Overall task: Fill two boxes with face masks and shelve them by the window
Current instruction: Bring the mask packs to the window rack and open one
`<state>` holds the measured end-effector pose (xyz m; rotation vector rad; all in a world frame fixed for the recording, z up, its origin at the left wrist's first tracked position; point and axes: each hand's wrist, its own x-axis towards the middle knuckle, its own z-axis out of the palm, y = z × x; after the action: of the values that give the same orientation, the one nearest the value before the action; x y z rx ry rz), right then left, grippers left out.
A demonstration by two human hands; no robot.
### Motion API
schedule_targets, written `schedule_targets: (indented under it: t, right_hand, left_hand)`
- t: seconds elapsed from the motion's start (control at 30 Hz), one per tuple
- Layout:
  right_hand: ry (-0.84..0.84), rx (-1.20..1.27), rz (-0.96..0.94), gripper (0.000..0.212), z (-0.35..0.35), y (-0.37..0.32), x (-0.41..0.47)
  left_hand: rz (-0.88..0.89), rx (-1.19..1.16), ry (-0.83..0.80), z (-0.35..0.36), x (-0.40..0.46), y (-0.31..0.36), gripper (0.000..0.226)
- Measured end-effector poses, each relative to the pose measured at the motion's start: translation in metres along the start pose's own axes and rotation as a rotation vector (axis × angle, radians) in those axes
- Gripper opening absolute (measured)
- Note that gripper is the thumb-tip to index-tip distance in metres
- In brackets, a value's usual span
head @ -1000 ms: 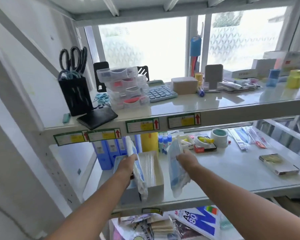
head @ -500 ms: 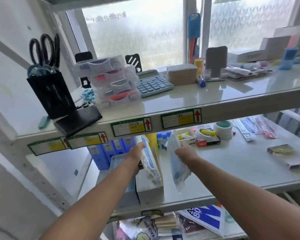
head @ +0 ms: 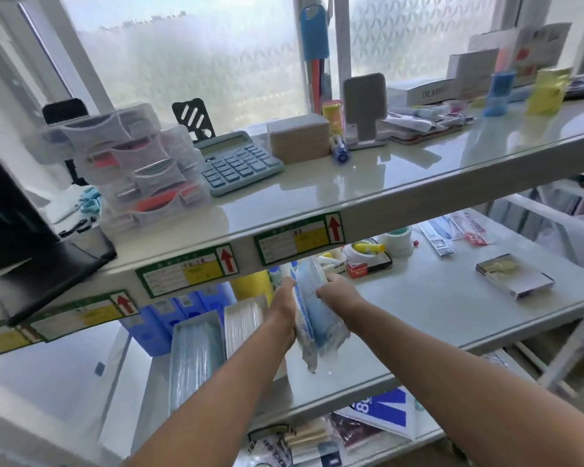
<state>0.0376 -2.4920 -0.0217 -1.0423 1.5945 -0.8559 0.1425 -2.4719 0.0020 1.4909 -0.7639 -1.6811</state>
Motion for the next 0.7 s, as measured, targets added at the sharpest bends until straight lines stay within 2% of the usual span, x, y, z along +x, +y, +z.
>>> schedule_targets:
  t: [0.1,0.27,0.4,0.57,0.63,0.7]
  right_hand:
    - [-0.002,0.028,0.000,0.035,-0.004,0.002,0.003]
    - [-0.030,0.065,0.030,0.033,-0.003,0.006,0.004]
    - [-0.059,0.076,0.029,0.021,-0.005,0.005,0.004]
    - [-0.118,0.146,-0.026,0.019,-0.006,0.003,0.000]
    - [-0.139,0.260,0.016,0.022,-0.007,0.003,0.000]
    - [-0.233,0.403,0.101,0.033,-0.010,0.004,0.002]
  left_hand:
    - [0.006,0.016,-0.020,0.004,0.005,-0.002,0.037]
    - [0.064,0.073,0.065,0.000,0.015,-0.007,0.038]
    - [0.047,0.168,0.078,-0.010,0.018,-0.008,0.026]
    - [0.035,0.165,0.064,-0.018,0.028,-0.013,0.060]
    - [0.023,0.130,0.066,-0.021,0.029,-0.015,0.073]
    - [0.029,0.145,0.076,-0.024,0.029,-0.015,0.079]
